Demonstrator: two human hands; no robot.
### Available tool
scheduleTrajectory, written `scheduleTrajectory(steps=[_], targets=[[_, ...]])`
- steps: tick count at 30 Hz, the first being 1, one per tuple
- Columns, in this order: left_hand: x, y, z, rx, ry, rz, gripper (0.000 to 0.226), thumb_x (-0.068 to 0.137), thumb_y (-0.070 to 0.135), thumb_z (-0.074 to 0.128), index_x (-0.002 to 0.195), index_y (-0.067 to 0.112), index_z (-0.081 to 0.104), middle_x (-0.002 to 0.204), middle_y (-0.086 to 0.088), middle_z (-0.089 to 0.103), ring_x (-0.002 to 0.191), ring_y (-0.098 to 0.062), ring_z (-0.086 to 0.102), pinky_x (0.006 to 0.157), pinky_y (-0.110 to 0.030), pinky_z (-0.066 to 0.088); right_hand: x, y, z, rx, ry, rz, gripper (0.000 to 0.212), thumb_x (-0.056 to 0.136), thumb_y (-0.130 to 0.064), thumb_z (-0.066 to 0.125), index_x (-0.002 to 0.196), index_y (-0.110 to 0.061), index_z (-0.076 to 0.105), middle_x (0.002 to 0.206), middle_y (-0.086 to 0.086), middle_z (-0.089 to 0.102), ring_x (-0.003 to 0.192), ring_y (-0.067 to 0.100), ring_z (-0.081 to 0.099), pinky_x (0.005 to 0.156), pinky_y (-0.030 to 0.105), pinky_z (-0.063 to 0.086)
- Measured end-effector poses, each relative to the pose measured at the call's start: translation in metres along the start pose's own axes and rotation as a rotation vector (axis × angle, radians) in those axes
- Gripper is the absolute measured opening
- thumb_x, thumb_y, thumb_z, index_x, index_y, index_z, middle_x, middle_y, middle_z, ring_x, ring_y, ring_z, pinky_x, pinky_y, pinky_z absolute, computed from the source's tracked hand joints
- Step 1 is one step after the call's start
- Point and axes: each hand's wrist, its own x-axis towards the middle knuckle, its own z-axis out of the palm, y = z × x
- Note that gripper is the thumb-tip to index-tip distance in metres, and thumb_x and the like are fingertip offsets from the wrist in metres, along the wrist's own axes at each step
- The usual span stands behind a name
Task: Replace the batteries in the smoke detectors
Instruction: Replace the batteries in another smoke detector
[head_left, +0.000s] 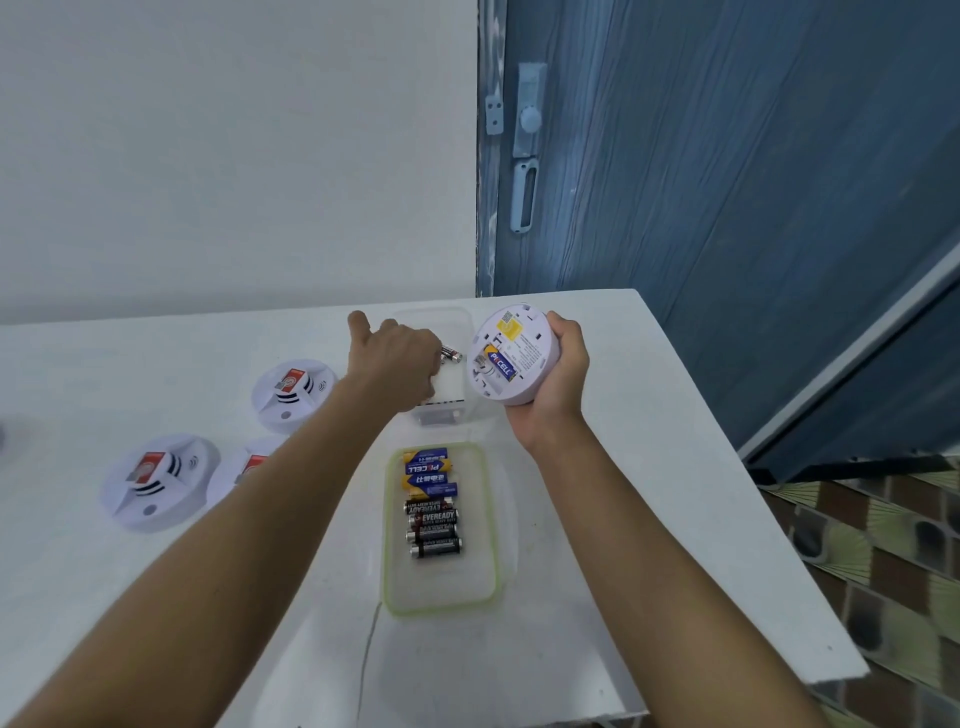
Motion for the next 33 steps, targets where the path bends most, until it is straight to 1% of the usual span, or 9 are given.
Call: scheduleTrajectory(steps=[3, 5, 9, 13, 18, 21, 26, 30, 33], targets=[[-0.003, 0.000, 0.001, -0.290, 0.080, 0.048, 0.023, 0.087, 0.008, 0.054, 0.096, 0.027, 0.062, 0.094, 0.012, 0.057, 0.100, -0.017, 0.057, 0.104, -0.043, 0.022, -0.003, 0.000, 0.001, 0.012, 0.001, 0.005, 0.029, 0.097, -0.039, 0.043, 0.088, -0.021, 0.063, 0.080, 0.002, 0.066, 0.079, 0.020, 0.061, 0.063, 0.025, 0.050], [-0.006, 0.000, 0.002, -0.605, 0.186, 0.081, 0.023, 0.089, 0.002, 0.054, 0.099, 0.017, 0.069, 0.098, 0.003, 0.060, 0.099, -0.021, 0.059, 0.091, -0.028, 0.036, -0.005, 0.001, 0.002, 0.023, 0.005, 0.003, 0.029, 0.096, -0.039, 0.043, 0.089, -0.021, 0.063, 0.080, 0.001, 0.065, 0.079, 0.019, 0.060, 0.064, 0.025, 0.049], [-0.027, 0.006, -0.005, -0.973, 0.365, 0.076, 0.031, 0.095, 0.001, 0.050, 0.118, 0.015, 0.066, 0.113, 0.001, 0.066, 0.091, -0.010, 0.058, 0.074, -0.003, 0.037, -0.009, 0.004, 0.001, 0.069, 0.007, -0.023, 0.028, 0.096, -0.038, 0.044, 0.085, -0.020, 0.063, 0.079, 0.002, 0.064, 0.081, 0.020, 0.059, 0.068, 0.028, 0.048], [-0.047, 0.011, -0.011, -1.188, 0.337, 0.055, 0.038, 0.098, 0.008, 0.047, 0.131, 0.026, 0.056, 0.110, 0.013, 0.066, 0.085, 0.005, 0.060, 0.077, -0.005, 0.044, -0.016, 0.006, 0.001, 0.116, -0.003, -0.029, 0.028, 0.095, -0.039, 0.044, 0.087, -0.019, 0.063, 0.082, 0.004, 0.064, 0.082, 0.020, 0.060, 0.070, 0.028, 0.049], [-0.069, 0.014, -0.014, -1.330, 0.332, 0.002, 0.016, 0.083, 0.018, 0.076, 0.092, 0.024, 0.064, 0.089, 0.003, 0.072, 0.057, -0.008, 0.053, 0.058, -0.021, 0.044, -0.024, 0.007, 0.006, 0.126, -0.050, -0.041, 0.033, 0.095, -0.038, 0.041, 0.096, -0.015, 0.064, 0.082, 0.007, 0.066, 0.077, 0.022, 0.063, 0.069, 0.030, 0.050], [-0.079, 0.016, -0.015, -1.284, 0.378, 0.012, 0.022, 0.075, 0.018, 0.083, 0.075, 0.030, 0.065, 0.087, -0.004, 0.070, 0.066, -0.019, 0.058, 0.061, -0.028, 0.047, -0.029, 0.008, 0.011, 0.091, -0.074, -0.042, 0.034, 0.097, -0.038, 0.038, 0.099, -0.015, 0.063, 0.080, 0.005, 0.065, 0.073, 0.019, 0.064, 0.063, 0.028, 0.051], [-0.094, 0.016, -0.018, -1.221, 0.389, 0.049, 0.012, 0.076, 0.022, 0.082, 0.086, 0.026, 0.076, 0.092, 0.004, 0.065, 0.069, 0.003, 0.059, 0.065, -0.006, 0.042, -0.035, 0.015, 0.017, 0.057, -0.060, -0.036, 0.034, 0.097, -0.038, 0.041, 0.104, -0.012, 0.060, 0.080, 0.004, 0.064, 0.073, 0.020, 0.064, 0.061, 0.026, 0.053], [-0.108, 0.011, -0.018, -1.186, 0.347, 0.088, 0.016, 0.087, 0.019, 0.071, 0.103, 0.020, 0.076, 0.096, 0.015, 0.063, 0.088, 0.014, 0.059, 0.073, -0.003, 0.042, -0.039, 0.018, 0.022, 0.066, -0.081, -0.037, 0.033, 0.098, -0.036, 0.039, 0.104, -0.010, 0.059, 0.078, 0.006, 0.064, 0.069, 0.020, 0.066, 0.060, 0.026, 0.055], [-0.114, 0.006, -0.018, -1.266, 0.349, 0.051, 0.016, 0.082, 0.015, 0.077, 0.097, 0.019, 0.076, 0.093, 0.012, 0.070, 0.084, 0.006, 0.066, 0.074, -0.008, 0.048, -0.043, 0.022, 0.027, 0.069, -0.083, -0.025, 0.034, 0.096, -0.037, 0.041, 0.107, -0.009, 0.057, 0.080, 0.008, 0.063, 0.068, 0.022, 0.066, 0.061, 0.029, 0.056]])
